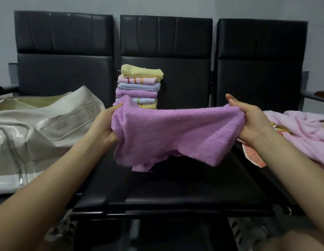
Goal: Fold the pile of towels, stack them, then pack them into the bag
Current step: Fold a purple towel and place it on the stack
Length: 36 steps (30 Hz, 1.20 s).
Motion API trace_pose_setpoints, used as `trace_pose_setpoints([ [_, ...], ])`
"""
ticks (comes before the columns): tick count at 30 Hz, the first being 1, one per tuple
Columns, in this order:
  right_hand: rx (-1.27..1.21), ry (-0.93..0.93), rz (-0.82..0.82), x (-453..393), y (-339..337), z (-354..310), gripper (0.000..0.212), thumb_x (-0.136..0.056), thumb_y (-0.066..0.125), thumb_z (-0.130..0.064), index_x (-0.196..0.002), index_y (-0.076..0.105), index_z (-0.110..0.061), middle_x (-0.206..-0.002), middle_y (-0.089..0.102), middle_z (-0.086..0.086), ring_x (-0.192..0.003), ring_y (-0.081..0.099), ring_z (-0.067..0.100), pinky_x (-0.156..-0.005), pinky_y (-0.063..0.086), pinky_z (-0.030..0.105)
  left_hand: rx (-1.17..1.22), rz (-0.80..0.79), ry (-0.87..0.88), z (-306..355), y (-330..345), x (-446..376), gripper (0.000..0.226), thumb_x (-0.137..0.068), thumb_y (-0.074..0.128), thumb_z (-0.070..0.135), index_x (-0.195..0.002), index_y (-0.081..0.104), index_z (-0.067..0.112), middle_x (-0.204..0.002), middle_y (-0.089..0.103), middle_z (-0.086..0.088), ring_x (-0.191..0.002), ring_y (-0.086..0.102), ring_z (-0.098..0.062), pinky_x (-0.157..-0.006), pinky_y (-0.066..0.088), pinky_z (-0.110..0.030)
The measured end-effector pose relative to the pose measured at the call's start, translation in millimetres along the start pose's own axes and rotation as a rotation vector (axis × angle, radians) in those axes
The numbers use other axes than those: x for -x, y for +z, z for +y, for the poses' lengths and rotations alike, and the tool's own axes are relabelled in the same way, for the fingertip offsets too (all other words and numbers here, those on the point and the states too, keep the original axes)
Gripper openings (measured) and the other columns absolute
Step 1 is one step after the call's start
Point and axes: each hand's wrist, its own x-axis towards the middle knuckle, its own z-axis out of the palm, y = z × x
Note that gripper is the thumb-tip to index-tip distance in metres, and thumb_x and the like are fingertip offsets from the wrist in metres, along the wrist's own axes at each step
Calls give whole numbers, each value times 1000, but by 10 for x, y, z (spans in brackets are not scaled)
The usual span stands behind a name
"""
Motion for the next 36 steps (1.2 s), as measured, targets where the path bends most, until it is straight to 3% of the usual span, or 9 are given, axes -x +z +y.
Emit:
trace_pose_setpoints([
  [4,96,-32,48,61,-161,-40,11,-93,58,-16,-95,67,-22,-70,59,-1,-59,59,10,-55,52,18,-131,16,-49,-78,-128,-29,19,-99,47,27,-87,56,15,-52,66,8,-45,63,-5,-44,51,-17],
  [8,449,-2,140,-97,-418,205,20,-92,55,-8,-102,68,-18,-87,64,3,-74,60,12,-69,47,24,-227,-68,-217,-401,-313,-65,18,-97,48,17,-98,65,13,-81,69,-4,-65,66,-13,-59,56,-25],
  [11,923,-12,177,-242,-647,560,23,-85,57,3,-93,72,-13,-96,68,7,-81,60,13,-67,44,20,-603,-59,-278,-735,-494,-108,15,-89,57,22,-80,69,19,-72,59,-3,-61,52,-14,-53,40,-22],
  [14,1536,-55,92,-368,-825,836,22,-83,57,-2,-81,71,-20,-97,67,0,-94,61,17,-74,42,25,-926,-42,-284,-943,-574,-133,8,-92,55,17,-91,64,19,-77,56,-4,-59,50,-13,-45,39,-20],
  [19,1863,-142,151,-643,-736,1170,19,-91,49,-21,-94,68,-16,-105,58,5,-110,50,26,-86,46,35,-915,35,-230,-1020,-531,-392,25,-89,63,34,-87,69,10,-73,62,-3,-58,55,-13,-46,40,-19],
  [25,1619,-140,71,-1120,-58,1455,44,-92,50,-55,-76,67,-17,-96,64,5,-106,53,25,-83,46,35,-799,129,-292,-1076,-486,-816,66,-86,59,61,-127,61,9,-128,60,-10,-108,61,-27,-89,50,-34],
  [29,1550,179,-123,-1274,175,1656,35,-87,58,-43,-87,66,-9,-81,64,5,-76,62,20,-63,45,30,-522,154,-271,-1171,-416,-1013,30,-92,63,32,-114,67,13,-114,67,-10,-95,63,-23,-79,50,-31],
  [34,988,-151,94,-1425,53,1471,7,-85,66,-17,-92,64,-17,-92,65,4,-85,60,19,-71,49,30,-134,234,-170,-1016,-383,-1158,29,-85,54,24,-106,69,11,-106,70,-11,-97,65,-25,-89,51,-33],
  [36,899,-392,181,-1429,58,1232,9,-87,66,-16,-85,58,-17,-84,59,-1,-78,54,13,-65,44,19,-11,208,-74,-943,-384,-1144,28,-88,45,17,-102,68,10,-89,72,-4,-82,68,-16,-74,55,-23],
])
